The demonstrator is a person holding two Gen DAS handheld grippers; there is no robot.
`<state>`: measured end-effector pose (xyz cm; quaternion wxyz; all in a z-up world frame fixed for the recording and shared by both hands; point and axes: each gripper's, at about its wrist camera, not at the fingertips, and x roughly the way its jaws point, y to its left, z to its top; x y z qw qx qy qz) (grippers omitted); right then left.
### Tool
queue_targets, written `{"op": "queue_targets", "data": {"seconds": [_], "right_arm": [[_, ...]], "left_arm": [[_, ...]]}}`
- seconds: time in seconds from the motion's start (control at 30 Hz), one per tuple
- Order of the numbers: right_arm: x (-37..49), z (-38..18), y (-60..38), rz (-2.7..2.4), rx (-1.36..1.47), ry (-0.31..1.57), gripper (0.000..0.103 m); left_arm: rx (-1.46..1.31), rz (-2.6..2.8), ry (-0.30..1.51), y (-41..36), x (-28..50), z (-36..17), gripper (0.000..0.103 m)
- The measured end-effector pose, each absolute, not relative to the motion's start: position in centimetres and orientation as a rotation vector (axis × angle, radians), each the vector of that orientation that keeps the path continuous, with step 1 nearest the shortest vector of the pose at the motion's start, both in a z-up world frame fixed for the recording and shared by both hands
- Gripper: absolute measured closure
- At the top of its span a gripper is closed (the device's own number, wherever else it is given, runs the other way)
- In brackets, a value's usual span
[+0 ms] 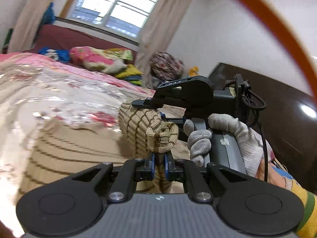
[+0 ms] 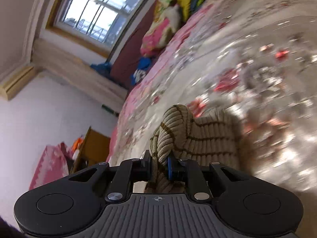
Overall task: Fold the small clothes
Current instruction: 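Lift the striped sweater edge with both grippers and fold it over the bundle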
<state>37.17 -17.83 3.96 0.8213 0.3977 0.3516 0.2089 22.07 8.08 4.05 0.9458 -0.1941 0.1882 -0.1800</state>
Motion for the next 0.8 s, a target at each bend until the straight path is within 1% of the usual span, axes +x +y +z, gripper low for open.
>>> {"op": "queue_targets", "data": {"seconds": [0.23,0.47,0.73,0.8], "right_arm": [[37.4,3.4,-9.3,0.494,0.725,0.805,0.087],[36.6,2.1,-2.4,0.505,0.516,0.851,0.087],[35.8,0.5,2.6,0.487,0.345,0.871,0.087],[35.8,0.4,3.4,0.49,0.319,0.878,0.085]], "left_arm": [[-0.437,-0.275,0.417,13.5,21.7,2.6,0.088],[-0.485,-0.216,0.488,17.3,21.7,0.2,0.088],[-0.575,-0.167,0.569,20.3,21.7,-2.1,0.088],[-0.587,-0.16,0.567,20.7,21.4,-2.1,0.087]]}}
